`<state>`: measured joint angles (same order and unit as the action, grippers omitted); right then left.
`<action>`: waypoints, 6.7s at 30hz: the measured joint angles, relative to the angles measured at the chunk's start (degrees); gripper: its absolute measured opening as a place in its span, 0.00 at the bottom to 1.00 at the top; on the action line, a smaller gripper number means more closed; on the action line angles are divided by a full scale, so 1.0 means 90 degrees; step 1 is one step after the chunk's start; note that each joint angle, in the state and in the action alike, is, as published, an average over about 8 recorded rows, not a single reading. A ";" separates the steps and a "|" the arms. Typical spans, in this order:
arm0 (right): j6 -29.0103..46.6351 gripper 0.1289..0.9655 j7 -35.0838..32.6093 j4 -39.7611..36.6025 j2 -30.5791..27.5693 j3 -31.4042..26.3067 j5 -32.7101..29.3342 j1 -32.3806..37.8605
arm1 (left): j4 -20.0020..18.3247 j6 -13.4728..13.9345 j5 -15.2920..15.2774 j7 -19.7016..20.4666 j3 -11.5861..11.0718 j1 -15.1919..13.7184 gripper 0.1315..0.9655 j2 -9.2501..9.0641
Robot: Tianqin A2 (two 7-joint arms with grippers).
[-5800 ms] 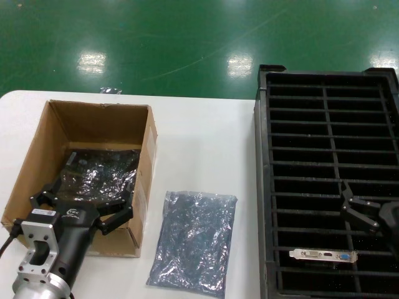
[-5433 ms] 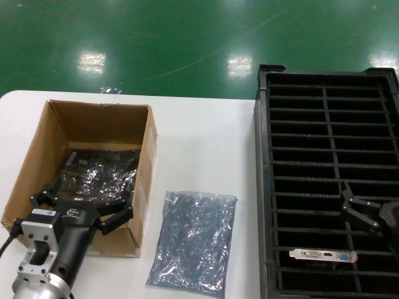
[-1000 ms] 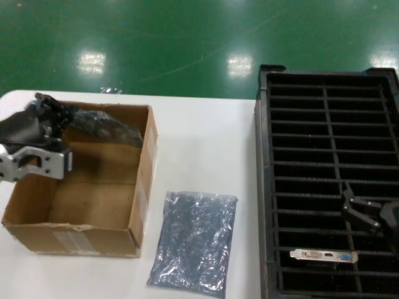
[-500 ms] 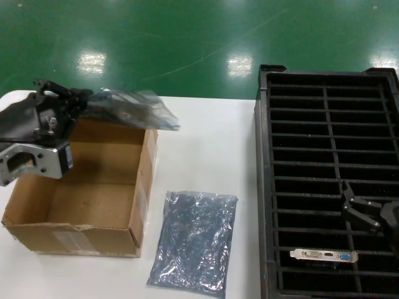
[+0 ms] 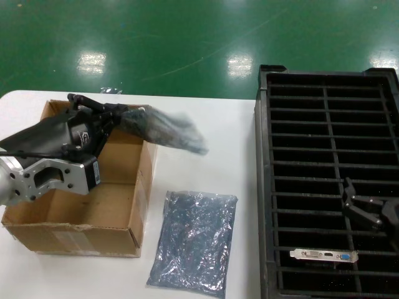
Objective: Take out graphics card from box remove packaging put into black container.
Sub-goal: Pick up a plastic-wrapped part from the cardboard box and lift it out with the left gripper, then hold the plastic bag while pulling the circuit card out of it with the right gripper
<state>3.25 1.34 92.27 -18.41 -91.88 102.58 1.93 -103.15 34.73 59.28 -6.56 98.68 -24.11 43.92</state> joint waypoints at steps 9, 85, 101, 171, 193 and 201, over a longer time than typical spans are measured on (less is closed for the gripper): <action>0.0771 0.99 -0.0275 0.0121 0.0231 0.0411 0.0377 0.0116 | 0.0001 0.0000 0.0000 0.0000 -0.0001 -0.0001 0.01 0.0001; 0.2950 0.01 -0.0899 -0.0444 0.0473 -0.1857 0.0351 0.1769 | 0.0001 0.0003 0.0000 -0.0004 -0.0005 0.0000 0.01 -0.0003; 0.3106 0.00 -0.1094 -0.1143 0.0924 -0.1946 0.0382 0.2251 | 0.0001 0.0002 0.0000 -0.0003 -0.0003 0.0000 0.01 -0.0002; 0.3231 0.07 -0.3022 -0.3298 0.2007 -0.2054 0.0171 0.3410 | 0.0001 0.0001 0.0000 -0.0001 -0.0002 0.0000 0.01 0.0000; 0.3340 0.07 -0.0766 0.0108 -0.0236 -0.2005 -0.0087 0.1955 | 0.0001 0.0000 0.0000 -0.0001 -0.0001 0.0000 0.01 0.0000; 0.3681 0.07 -0.0408 0.1055 -0.1385 -0.1228 0.0427 0.1075 | 0.0001 0.0000 0.0000 -0.0001 -0.0001 0.0000 0.01 0.0000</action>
<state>36.38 -2.34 101.77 -30.87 -102.93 106.42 11.60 -103.14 34.73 59.28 -6.57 98.67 -24.12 43.92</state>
